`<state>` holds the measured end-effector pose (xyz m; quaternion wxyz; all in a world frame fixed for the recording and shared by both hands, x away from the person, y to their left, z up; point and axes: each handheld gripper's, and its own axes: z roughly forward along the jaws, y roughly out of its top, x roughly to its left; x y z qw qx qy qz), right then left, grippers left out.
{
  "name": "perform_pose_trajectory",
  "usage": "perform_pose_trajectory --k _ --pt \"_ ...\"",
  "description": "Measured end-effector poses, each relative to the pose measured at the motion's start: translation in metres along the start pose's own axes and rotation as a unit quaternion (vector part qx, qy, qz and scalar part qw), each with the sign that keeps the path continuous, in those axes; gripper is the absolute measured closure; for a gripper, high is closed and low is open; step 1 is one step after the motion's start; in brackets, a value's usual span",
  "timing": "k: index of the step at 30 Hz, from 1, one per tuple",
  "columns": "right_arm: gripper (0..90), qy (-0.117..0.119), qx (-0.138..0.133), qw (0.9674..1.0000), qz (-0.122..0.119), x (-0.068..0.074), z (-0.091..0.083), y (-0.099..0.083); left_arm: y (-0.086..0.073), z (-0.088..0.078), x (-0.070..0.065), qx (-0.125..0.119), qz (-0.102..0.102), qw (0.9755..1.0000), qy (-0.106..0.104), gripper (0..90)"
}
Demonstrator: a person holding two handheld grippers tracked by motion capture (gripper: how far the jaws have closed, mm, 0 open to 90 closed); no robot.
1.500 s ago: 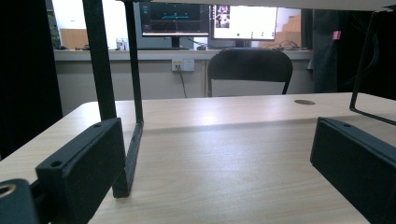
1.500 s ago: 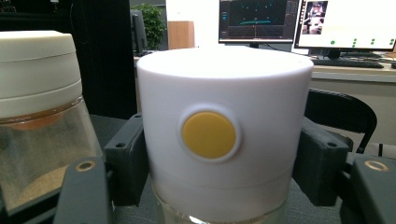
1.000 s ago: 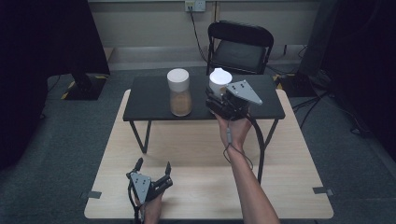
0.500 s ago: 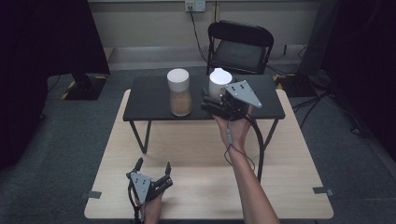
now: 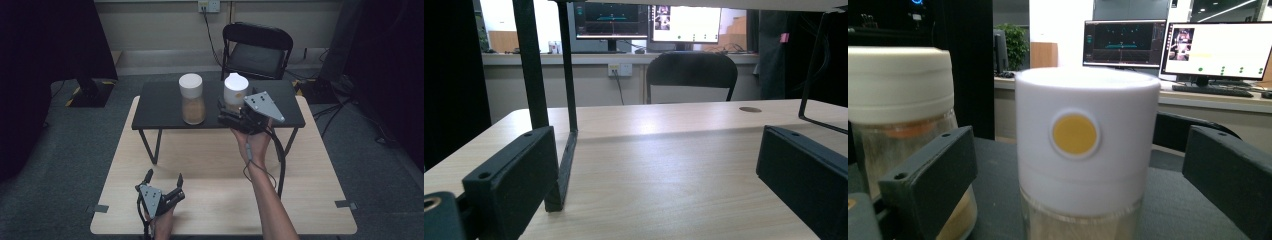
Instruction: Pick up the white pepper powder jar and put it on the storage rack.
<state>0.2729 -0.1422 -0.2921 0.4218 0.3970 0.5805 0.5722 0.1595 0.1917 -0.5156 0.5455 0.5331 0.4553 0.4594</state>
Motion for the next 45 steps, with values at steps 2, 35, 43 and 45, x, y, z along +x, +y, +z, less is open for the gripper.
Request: perform_pose_trajectory --k 2,35,43,45 --pt "0.5 -0.003 -0.005 1.0 0.001 0.0 -0.002 -0.004 0.0 0.0 0.0 0.0 0.0 1.0 0.0 2.9" --pt "0.6 -0.001 -0.049 0.9988 0.005 -0.01 -0.045 -0.026 0.0 0.0 0.0 0.0 0.0 1.0 -0.002 2.8" --pt "0.5 -0.004 -0.061 0.9981 0.005 -0.013 -0.056 -0.034 0.0 0.0 0.0 0.0 0.0 1.0 -0.002 2.8" --pt "0.5 -0.007 -0.063 0.998 0.006 -0.013 -0.059 -0.037 0.0 0.0 0.0 0.0 0.0 1.0 -0.002 2.8"
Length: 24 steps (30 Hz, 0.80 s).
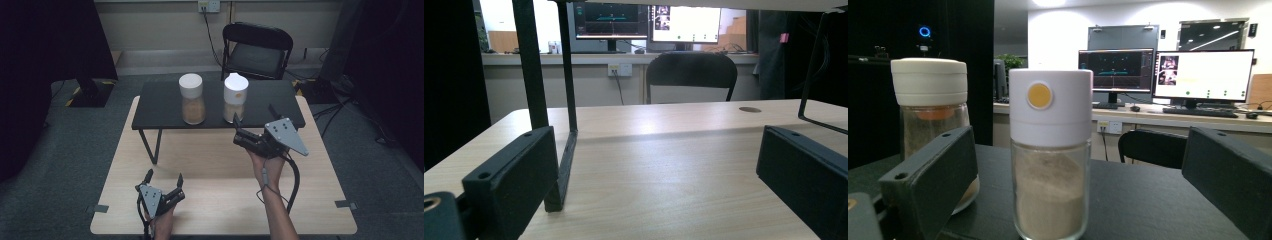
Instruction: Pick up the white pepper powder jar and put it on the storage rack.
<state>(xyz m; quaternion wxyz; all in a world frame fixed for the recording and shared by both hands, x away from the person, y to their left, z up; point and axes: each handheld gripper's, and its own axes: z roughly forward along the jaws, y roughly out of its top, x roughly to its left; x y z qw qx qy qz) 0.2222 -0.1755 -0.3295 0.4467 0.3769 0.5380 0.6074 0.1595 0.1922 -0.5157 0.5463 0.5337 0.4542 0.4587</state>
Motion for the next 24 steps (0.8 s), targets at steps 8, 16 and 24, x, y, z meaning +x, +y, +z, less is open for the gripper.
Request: perform_pose_trajectory --k 8,16,24 --pt "0.4 -0.012 -0.005 0.9999 0.007 -0.002 -0.011 -0.011 0.0 0.0 0.0 0.0 0.0 1.0 0.0 2.8" --pt "0.3 -0.019 -0.004 0.9998 0.004 -0.002 -0.02 -0.02 0.0 0.0 0.0 0.0 0.0 1.0 0.0 2.8" --pt "0.3 -0.031 0.001 0.9995 0.008 0.0 -0.032 -0.036 0.0 0.0 0.0 0.0 0.0 1.0 0.0 2.8"
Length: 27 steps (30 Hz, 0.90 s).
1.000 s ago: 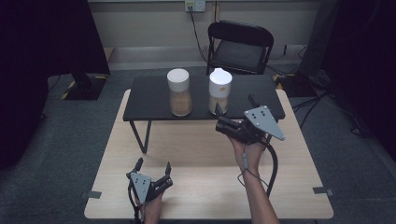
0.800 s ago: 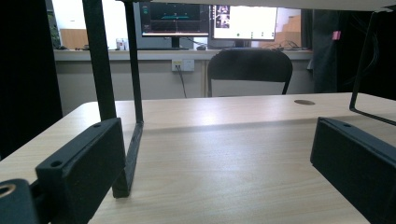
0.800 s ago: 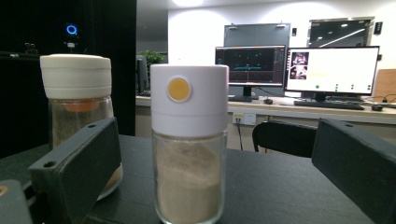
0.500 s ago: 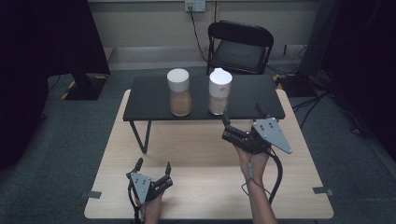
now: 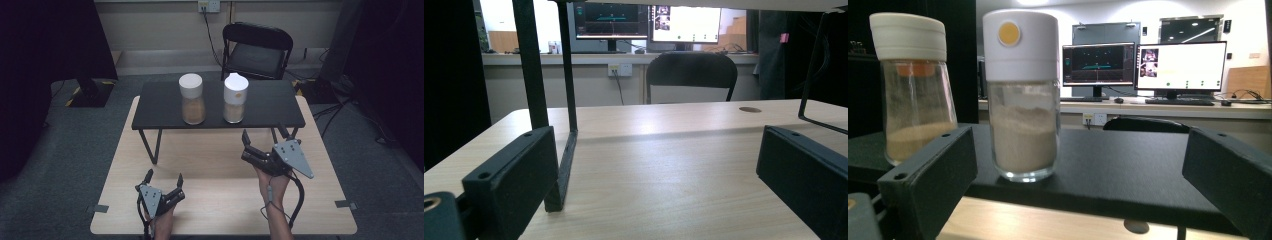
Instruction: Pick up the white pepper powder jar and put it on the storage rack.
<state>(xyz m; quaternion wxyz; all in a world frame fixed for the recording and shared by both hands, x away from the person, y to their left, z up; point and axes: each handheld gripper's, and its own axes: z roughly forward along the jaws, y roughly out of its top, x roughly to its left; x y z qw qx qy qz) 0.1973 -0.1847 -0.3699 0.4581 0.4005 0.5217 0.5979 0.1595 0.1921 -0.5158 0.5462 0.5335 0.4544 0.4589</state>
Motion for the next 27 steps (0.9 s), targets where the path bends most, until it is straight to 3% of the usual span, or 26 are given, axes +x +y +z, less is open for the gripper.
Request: perform_pose_trajectory --k 18,27 --pt "0.0 -0.032 0.002 0.9995 -0.005 -0.001 -0.021 -0.027 0.0 0.0 -0.001 0.0 0.0 1.0 0.002 2.8" --pt "0.0 -0.037 0.001 0.9993 -0.01 -0.001 -0.027 -0.035 0.0 0.0 -0.001 0.0 0.0 1.0 0.002 2.8"
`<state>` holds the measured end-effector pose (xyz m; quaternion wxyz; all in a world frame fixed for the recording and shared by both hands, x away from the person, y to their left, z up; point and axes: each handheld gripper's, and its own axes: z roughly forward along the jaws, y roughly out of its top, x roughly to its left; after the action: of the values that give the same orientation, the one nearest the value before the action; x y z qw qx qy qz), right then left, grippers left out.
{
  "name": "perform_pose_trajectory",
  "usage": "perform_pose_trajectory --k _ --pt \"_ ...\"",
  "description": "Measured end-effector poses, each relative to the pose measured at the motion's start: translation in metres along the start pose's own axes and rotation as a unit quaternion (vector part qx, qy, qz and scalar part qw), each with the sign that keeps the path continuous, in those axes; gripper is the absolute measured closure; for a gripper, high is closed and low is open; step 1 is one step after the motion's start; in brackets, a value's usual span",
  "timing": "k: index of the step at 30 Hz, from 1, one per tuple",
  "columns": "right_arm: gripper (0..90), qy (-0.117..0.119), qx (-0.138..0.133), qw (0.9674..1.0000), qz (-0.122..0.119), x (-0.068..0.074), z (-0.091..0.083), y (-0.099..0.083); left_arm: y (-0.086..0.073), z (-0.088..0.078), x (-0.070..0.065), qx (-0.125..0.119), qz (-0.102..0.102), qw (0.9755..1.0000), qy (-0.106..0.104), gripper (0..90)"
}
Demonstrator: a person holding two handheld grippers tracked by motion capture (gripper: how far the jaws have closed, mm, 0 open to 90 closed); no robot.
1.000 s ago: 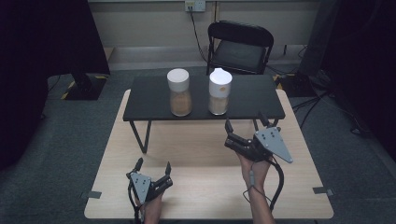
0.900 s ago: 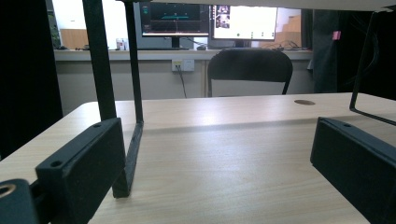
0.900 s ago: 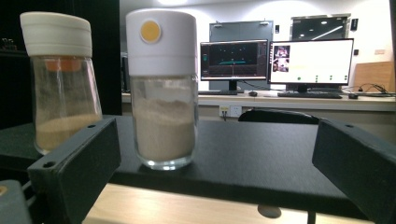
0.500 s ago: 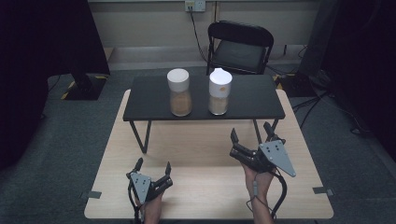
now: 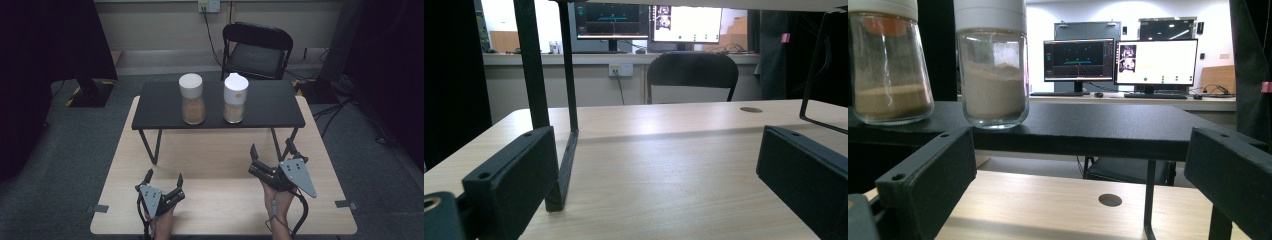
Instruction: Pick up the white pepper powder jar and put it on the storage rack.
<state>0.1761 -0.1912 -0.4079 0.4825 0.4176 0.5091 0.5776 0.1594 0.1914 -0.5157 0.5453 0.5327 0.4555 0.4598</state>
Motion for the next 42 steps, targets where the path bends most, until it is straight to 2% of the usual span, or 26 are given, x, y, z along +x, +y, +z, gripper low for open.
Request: perform_pose_trajectory --k 25,32,42 --pt "0.0 -0.018 0.024 0.9995 0.005 0.002 -0.021 -0.038 0.0 0.0 0.0 0.0 0.0 1.0 -0.002 2.8" --pt "0.0 -0.023 0.034 0.9991 0.015 -0.002 -0.025 -0.049 0.0 0.0 0.0 0.0 0.0 1.0 -0.002 2.8" --pt "0.0 -0.033 0.046 0.9982 0.019 0.002 -0.03 -0.06 0.0 0.0 0.0 0.0 0.0 1.0 -0.002 2.8"
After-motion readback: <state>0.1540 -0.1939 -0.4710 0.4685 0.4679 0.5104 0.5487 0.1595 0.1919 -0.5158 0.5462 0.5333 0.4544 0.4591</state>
